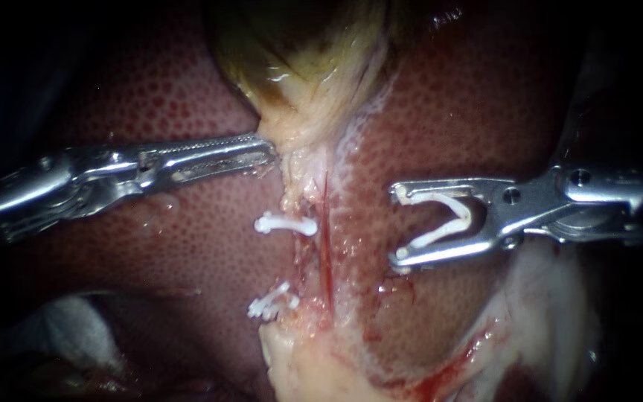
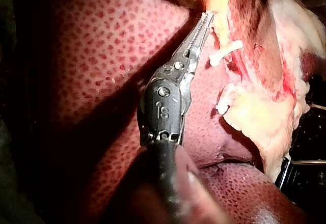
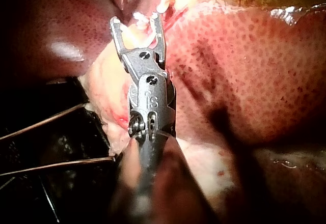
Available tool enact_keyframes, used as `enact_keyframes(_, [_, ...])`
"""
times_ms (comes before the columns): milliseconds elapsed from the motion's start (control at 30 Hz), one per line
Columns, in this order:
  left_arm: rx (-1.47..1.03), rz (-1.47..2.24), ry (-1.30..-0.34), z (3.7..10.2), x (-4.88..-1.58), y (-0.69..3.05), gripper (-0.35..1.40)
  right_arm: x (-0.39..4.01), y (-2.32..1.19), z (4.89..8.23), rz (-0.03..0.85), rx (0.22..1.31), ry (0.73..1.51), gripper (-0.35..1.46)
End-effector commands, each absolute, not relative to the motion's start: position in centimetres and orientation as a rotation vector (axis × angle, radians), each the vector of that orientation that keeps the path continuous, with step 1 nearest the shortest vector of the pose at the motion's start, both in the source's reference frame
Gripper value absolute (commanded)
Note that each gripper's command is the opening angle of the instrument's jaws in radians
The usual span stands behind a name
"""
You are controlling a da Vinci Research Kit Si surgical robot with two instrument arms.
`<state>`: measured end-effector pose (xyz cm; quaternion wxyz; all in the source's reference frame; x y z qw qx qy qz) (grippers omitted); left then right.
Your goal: Clipping first clip right tube
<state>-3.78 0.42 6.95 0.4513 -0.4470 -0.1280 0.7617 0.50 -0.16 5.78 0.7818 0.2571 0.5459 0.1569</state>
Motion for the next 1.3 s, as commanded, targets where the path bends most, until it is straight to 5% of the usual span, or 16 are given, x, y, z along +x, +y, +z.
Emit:
enact_keyframes(33, [-1.109, 1.884, -0.325, 6.93, -3.77, 0.43, -0.35, 0.5, -0.16, 5.78, 0.339, 0.555, 1.179, 0.49])
enact_keyframes(233, [-1.116, 1.886, -0.36, 6.64, -3.56, 0.56, -0.35, 0.51, -0.18, 5.8, 0.337, 0.554, 1.179, 0.5])
enact_keyframes(533, [-1.173, 1.921, -0.262, 5.97, -3.2, 0.86, -0.35, 0.52, -0.18, 5.81, 0.338, 0.553, 1.179, 0.5])
enact_keyframes(967, [-1.2, 1.905, -0.248, 5.79, -3.14, 0.85, -0.35, 0.56, -0.21, 5.86, 0.337, 0.55, 1.179, 0.5])
enact_keyframes(1300, [-1.202, 1.902, -0.248, 5.78, -3.13, 0.86, -0.35, 0.93, -0.56, 6.5, 0.342, 0.573, 1.138, 0.5])
